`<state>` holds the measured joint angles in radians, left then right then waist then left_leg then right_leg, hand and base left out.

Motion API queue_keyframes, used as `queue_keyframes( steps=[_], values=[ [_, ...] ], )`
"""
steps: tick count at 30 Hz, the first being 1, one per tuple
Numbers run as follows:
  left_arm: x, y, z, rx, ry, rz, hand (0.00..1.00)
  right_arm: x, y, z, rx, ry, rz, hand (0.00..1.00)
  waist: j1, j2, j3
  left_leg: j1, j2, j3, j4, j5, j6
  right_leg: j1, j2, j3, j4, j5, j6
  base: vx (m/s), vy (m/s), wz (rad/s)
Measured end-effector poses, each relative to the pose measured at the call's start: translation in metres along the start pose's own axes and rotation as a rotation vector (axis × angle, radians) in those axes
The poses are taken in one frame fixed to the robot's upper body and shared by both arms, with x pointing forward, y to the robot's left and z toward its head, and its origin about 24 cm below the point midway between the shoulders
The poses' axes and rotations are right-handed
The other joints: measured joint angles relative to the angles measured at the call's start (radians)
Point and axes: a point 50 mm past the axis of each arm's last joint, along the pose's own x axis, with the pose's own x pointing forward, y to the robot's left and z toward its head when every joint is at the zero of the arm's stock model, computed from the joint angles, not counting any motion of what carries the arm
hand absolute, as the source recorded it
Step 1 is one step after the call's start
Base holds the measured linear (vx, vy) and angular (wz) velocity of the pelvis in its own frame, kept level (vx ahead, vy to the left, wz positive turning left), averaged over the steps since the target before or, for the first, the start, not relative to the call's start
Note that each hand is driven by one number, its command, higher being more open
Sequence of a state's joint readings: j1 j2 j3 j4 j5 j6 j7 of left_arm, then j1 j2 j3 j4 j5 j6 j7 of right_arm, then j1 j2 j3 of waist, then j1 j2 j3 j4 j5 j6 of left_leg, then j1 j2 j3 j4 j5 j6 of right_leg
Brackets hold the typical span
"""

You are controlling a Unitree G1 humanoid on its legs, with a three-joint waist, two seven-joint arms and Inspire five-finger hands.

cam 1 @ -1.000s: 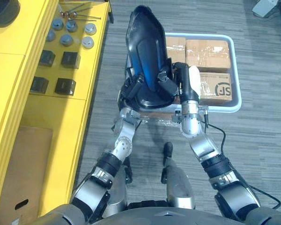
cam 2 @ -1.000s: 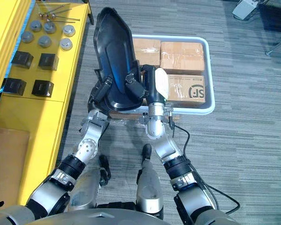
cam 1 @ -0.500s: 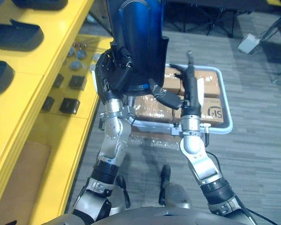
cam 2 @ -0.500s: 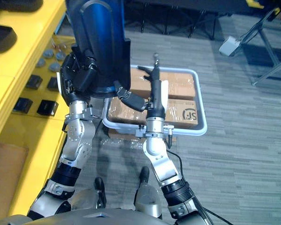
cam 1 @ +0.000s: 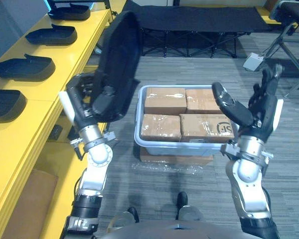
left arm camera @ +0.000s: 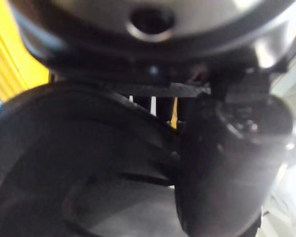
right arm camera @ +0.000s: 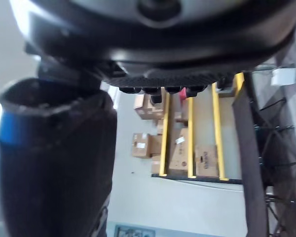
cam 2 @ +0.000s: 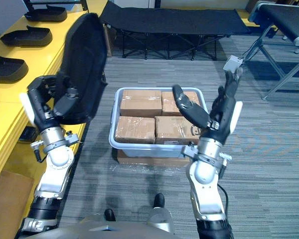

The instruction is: Walk over and take three plastic housings, then place them on the shelf

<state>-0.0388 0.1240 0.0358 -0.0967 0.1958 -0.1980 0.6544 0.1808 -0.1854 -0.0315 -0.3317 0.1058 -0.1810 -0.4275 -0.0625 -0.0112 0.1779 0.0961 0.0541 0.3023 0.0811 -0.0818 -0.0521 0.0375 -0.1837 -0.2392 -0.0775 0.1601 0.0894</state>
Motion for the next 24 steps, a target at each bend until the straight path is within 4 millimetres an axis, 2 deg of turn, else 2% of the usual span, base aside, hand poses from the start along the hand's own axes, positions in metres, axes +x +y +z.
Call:
queue_keyframes(
  steps=[3, 6, 9, 15, 19, 21, 23, 24],
  values=[
    [-0.008, 0.017, 0.001, -0.077, 0.036, 0.032, 0.0, -0.019, -0.008, -0.024, -0.048, 0.171, 0.006, 1.0, -0.007, -0.004, -0.006, 0.0, 0.001, 0.004, -0.002, -0.001, -0.001, -0.003, 0.002, 0.004, 0.0, 0.0, -0.001, -0.01, -0.007, -0.04],
    [-0.027, 0.033, 0.008, -0.245, 0.086, 0.02, 0.0, -0.039, -0.011, -0.039, 0.016, 0.3, 0.004, 1.0, -0.006, -0.003, -0.007, 0.004, 0.002, 0.011, -0.001, -0.004, -0.001, -0.004, 0.003, 0.013, 0.0, 0.0, -0.001, -0.03, -0.013, -0.07],
    [-0.039, 0.04, 0.009, -0.372, 0.13, 0.011, 0.0, -0.044, -0.01, -0.046, 0.054, 0.345, 0.033, 1.0, 0.007, -0.001, -0.009, 0.014, 0.001, 0.011, -0.002, -0.005, -0.001, 0.007, 0.003, 0.013, -0.001, -0.002, -0.001, -0.05, -0.012, -0.01],
    [-0.04, 0.056, 0.011, -0.361, 0.114, 0.026, 0.0, -0.043, -0.006, -0.059, 0.044, 0.384, 0.075, 1.0, 0.032, 0.004, -0.032, -0.001, -0.006, -0.048, -0.013, -0.003, 0.005, 0.024, -0.005, -0.045, -0.001, -0.022, -0.002, -0.05, -0.021, 0.27],
    [-0.036, 0.079, 0.024, -0.369, 0.049, 0.101, 0.0, -0.038, 0.012, -0.068, 0.051, 0.404, 0.139, 1.0, 0.075, 0.006, -0.04, -0.023, -0.009, -0.116, -0.013, 0.02, 0.002, 0.041, -0.008, -0.118, -0.001, -0.021, 0.0, 0.0, -0.019, 0.48],
    [-0.036, 0.089, 0.026, -0.352, 0.031, 0.144, 0.0, -0.036, 0.024, -0.066, 0.069, 0.396, 0.178, 1.0, 0.1, 0.007, -0.045, -0.031, -0.011, -0.154, -0.007, 0.021, 0.002, 0.054, -0.008, -0.154, -0.002, -0.027, 0.001, 0.02, -0.021, 0.6],
    [-0.035, 0.101, 0.027, -0.333, 0.013, 0.194, 0.0, -0.027, 0.041, -0.061, 0.097, 0.365, 0.23, 1.0, 0.144, 0.004, -0.055, -0.06, -0.013, -0.195, 0.006, 0.023, 0.002, 0.056, -0.009, -0.2, -0.002, -0.028, 0.001, 0.0, -0.006, 0.53],
    [-0.036, 0.105, 0.026, -0.333, 0.018, 0.206, 0.0, -0.025, 0.046, -0.06, 0.104, 0.358, 0.248, 1.0, 0.152, 0.003, -0.055, -0.062, -0.014, -0.203, 0.008, 0.023, 0.002, 0.059, -0.009, -0.207, -0.002, -0.028, 0.001, 0.01, 0.007, 0.44]
  ],
)
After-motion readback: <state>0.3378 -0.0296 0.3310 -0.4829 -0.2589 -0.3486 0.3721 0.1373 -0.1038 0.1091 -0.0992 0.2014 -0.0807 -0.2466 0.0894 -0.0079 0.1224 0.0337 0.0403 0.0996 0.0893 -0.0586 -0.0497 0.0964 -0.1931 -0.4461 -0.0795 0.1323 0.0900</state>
